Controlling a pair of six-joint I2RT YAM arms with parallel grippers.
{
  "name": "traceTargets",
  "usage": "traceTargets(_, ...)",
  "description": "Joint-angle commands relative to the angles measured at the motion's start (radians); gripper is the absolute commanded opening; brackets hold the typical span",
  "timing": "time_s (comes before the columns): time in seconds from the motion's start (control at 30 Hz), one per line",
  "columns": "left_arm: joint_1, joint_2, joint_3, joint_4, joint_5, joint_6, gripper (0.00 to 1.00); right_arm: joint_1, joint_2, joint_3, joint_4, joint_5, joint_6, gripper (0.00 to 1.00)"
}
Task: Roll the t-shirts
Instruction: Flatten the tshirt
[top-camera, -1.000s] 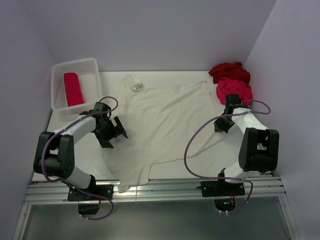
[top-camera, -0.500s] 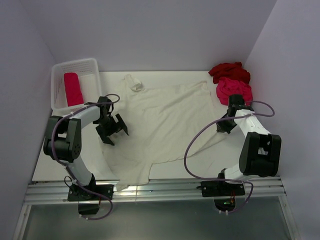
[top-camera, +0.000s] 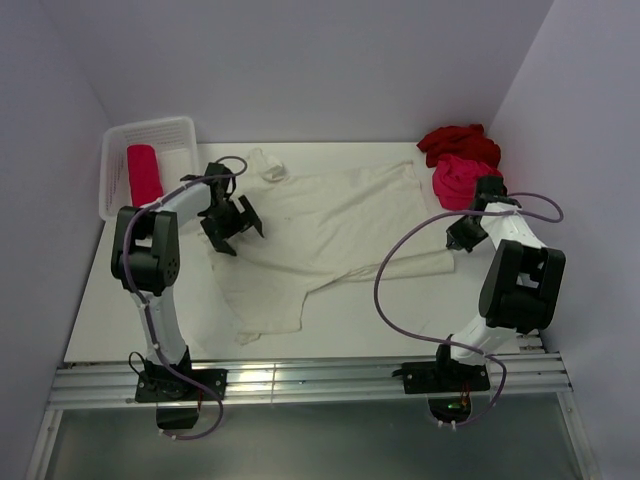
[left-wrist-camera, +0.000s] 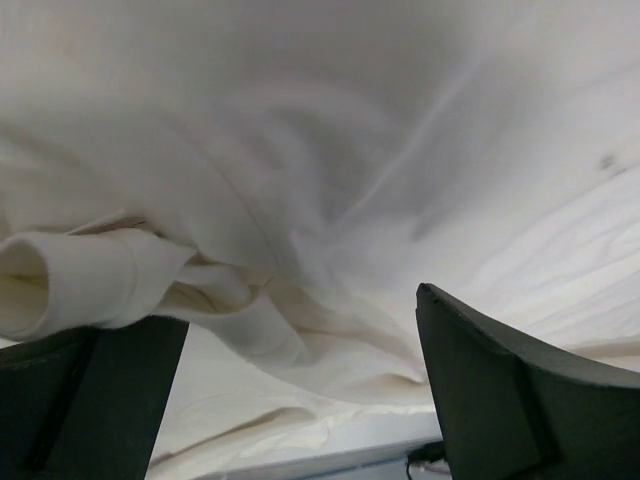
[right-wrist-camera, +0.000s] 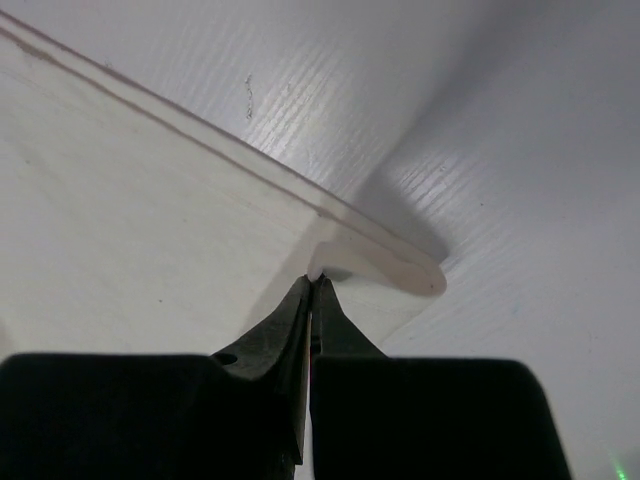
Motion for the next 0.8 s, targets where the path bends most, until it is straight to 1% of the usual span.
traceTargets(0.0, 0.006, 0.033, 0.086, 0.113, -0.079, 0.041, 0.99, -0.01, -0.025, 0.027, 0.009, -0.02, -0.021, 0.0)
traceTargets(0.13, 0.006, -0.086, 0.022, 0.076, -0.038, 0.056, 0.99, -0.01, -0.081, -0.072, 0.035, -0.035, -0.034, 0.0)
traceTargets(0.17, 0.006, -0.157, -0.007, 0.073, -0.023, 0.058, 0.99, -0.009, -0.092, -0.089, 0.044, -0.037, -0.037, 0.0)
traceTargets(0.23, 0.003, -0.232, -0.096, 0.059, 0.02, 0.056, 1.0, -0.01, -0.118, -0.143, 0.056, -0.04, -0.044, 0.0)
traceTargets(0.27, -0.003, -0.307, -0.124, 0.053, 0.027, 0.053, 1.0, -0.01, -0.126, -0.16, 0.071, -0.045, -0.047, 0.0)
traceTargets(0.3, -0.009, -0.346, -0.173, 0.048, 0.034, 0.05, 1.0, -0.01, -0.133, -0.175, 0.077, -0.046, -0.054, 0.0)
traceTargets(0.4, -0.058, -0.476, -0.222, -0.004, 0.037, 0.034, 0.99, -0.01, -0.144, -0.221, 0.094, -0.054, -0.064, 0.0)
traceTargets(0.43, -0.101, -0.505, -0.228, -0.018, 0.022, 0.029, 0.99, -0.01, -0.147, -0.229, 0.099, -0.052, -0.066, 0.0)
traceTargets(0.47, -0.124, -0.557, -0.24, -0.057, 0.008, 0.024, 0.99, -0.01, -0.155, -0.232, 0.102, -0.055, -0.067, 0.0)
traceTargets(0.53, -0.184, -0.606, -0.266, -0.091, -0.022, 0.001, 1.0, -0.01, -0.163, -0.24, 0.104, -0.062, -0.067, 0.0)
traceTargets(0.57, -0.196, -0.661, -0.321, -0.111, -0.022, -0.005, 1.0, -0.009, -0.167, -0.241, 0.105, -0.065, -0.067, 0.0)
traceTargets(0.63, -0.213, -0.721, -0.401, -0.113, -0.019, -0.026, 0.99, -0.01, -0.172, -0.24, 0.104, -0.071, -0.064, 0.0)
traceTargets(0.67, -0.213, -0.783, -0.487, -0.108, -0.007, -0.032, 0.98, -0.01, -0.175, -0.238, 0.104, -0.077, -0.061, 0.0)
traceTargets(0.73, -0.213, -0.837, -0.567, -0.096, -0.001, -0.058, 0.97, -0.01, -0.177, -0.234, 0.098, -0.085, -0.061, 0.0)
traceTargets(0.77, -0.213, -0.887, -0.637, -0.087, 0.014, -0.071, 0.96, -0.01, -0.178, -0.231, 0.094, -0.085, -0.064, 0.0)
